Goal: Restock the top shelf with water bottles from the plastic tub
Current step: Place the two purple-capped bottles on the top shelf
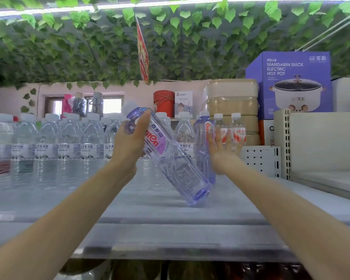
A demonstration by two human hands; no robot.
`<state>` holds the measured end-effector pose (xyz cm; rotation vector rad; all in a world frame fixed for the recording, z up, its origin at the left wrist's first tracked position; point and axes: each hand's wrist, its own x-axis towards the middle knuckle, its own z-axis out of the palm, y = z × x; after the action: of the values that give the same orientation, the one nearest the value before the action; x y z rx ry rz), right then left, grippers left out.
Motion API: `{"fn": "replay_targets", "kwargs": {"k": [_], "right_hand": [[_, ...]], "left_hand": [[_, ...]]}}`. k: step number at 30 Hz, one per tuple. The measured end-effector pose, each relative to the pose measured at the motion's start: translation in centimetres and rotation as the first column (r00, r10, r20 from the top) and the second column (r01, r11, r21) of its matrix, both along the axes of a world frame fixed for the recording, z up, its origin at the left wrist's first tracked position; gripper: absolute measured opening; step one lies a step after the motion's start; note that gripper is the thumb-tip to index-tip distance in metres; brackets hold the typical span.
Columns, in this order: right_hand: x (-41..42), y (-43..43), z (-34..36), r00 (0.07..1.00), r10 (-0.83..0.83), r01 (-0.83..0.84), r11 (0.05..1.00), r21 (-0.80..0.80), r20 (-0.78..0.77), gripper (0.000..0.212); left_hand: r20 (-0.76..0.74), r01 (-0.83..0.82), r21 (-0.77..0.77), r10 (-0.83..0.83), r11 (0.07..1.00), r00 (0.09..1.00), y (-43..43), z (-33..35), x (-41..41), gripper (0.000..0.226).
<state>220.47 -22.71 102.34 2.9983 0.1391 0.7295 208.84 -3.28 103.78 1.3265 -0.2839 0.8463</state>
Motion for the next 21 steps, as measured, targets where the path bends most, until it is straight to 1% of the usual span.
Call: {"fn": "replay_targets", "kwargs": {"k": [2, 4, 5, 6, 7, 8, 9, 10, 11, 12, 13, 15, 16, 17, 18, 19, 20, 21], "right_hand": [[-1.0, -0.5, 0.6, 0.997, 0.082, -0.081, 0.982, 0.171, -0.001, 0.09], [-2.6, -1.0, 1.6, 0.978, 0.208, -0.191, 0.919, 0.344, -0.013, 0.099], [-3.8, -1.3, 2.2, 0.952, 0.304, -0.261, 0.865, 0.429, -0.034, 0.104], [-5.4, -1.6, 2.7, 0.899, 0.433, -0.345, 0.787, 0.512, -0.06, 0.105], [-7.1, -1.9, 3.1, 0.82, 0.564, -0.418, 0.705, 0.573, -0.096, 0.105], [-8.8, -2.1, 3.2, 0.735, 0.664, -0.474, 0.65, 0.594, -0.141, 0.106], [-10.0, -2.0, 3.3, 0.679, 0.711, -0.516, 0.641, 0.568, -0.185, 0.109], [-10.9, -1.8, 3.2, 0.655, 0.725, -0.556, 0.652, 0.515, -0.211, 0.115], [-11.4, -1.6, 3.1, 0.654, 0.727, -0.591, 0.664, 0.458, -0.211, 0.12], [-11.7, -1.3, 3.1, 0.653, 0.733, -0.619, 0.662, 0.422, -0.192, 0.12], [-11.9, -1.0, 3.0, 0.655, 0.738, -0.637, 0.655, 0.407, -0.162, 0.114], [-12.7, -0.9, 2.9, 0.654, 0.75, -0.657, 0.628, 0.417, -0.099, 0.093], [-12.9, -1.1, 2.7, 0.649, 0.758, -0.666, 0.611, 0.428, -0.071, 0.086], [-13.0, -1.3, 2.5, 0.646, 0.762, -0.675, 0.594, 0.438, -0.039, 0.083], [-13.0, -1.5, 2.3, 0.644, 0.765, -0.678, 0.576, 0.456, -0.008, 0.083], [-12.9, -1.6, 2.1, 0.64, 0.768, -0.68, 0.551, 0.483, 0.026, 0.081], [-12.8, -1.6, 1.9, 0.637, 0.769, -0.676, 0.522, 0.52, 0.057, 0.079], [-12.4, -1.6, 1.8, 0.637, 0.765, -0.669, 0.487, 0.562, 0.096, 0.077]], "left_hand": [[0.018, -0.004, -0.034, 0.005, 0.999, 1.0, -0.4, 0.0, -0.3, 0.04], [0.027, -0.011, -0.078, 0.013, 0.997, 1.0, -1.1, 0.1, -0.7, 0.043], [0.024, -0.006, -0.107, 0.009, 0.994, 1.0, -1.4, 0.1, -0.9, 0.042], [0.018, 0.008, -0.142, -0.005, 0.99, 1.0, -1.7, 0.3, -1.1, 0.041], [0.013, 0.025, -0.18, -0.023, 0.983, 1.0, -2.0, 0.4, -1.3, 0.038], [0.013, 0.04, -0.214, -0.038, 0.976, 0.999, -2.3, 0.6, -1.5, 0.034], [0.015, 0.048, -0.235, -0.046, 0.971, 0.999, -2.5, 0.8, -1.7, 0.031], [0.016, 0.061, -0.249, -0.059, 0.967, 0.998, -2.6, 1.0, -1.9, 0.031], [0.018, 0.086, -0.254, -0.084, 0.964, 0.996, -2.8, 1.2, -2.1, 0.034], [0.024, 0.114, -0.256, -0.112, 0.96, 0.993, -2.9, 1.4, -2.3, 0.04], [0.028, 0.14, -0.256, -0.137, 0.956, 0.99, -3.0, 1.6, -2.5, 0.048], [0.011, 0.155, -0.249, -0.157, 0.956, 0.988, -3.0, 1.8, -3.1, 0.064], [-0.002, 0.153, -0.237, -0.158, 0.959, 0.987, -2.9, 1.9, -3.4, 0.068], [-0.012, 0.168, -0.21, -0.174, 0.963, 0.985, -2.8, 2.1, -3.7, 0.067], [-0.02, 0.195, -0.15, -0.2, 0.969, 0.98, -2.7, 2.2, -3.9, 0.063], [-0.042, 0.218, -0.054, -0.22, 0.975, 0.975, -2.8, 2.4, -4.2, 0.059], [-0.08, 0.209, 0.067, -0.204, 0.976, 0.976, -2.9, 2.3, -4.4, 0.057], [-0.108, 0.147, 0.205, -0.127, 0.968, 0.986, -2.8, 1.9, -4.6, 0.062]]}}
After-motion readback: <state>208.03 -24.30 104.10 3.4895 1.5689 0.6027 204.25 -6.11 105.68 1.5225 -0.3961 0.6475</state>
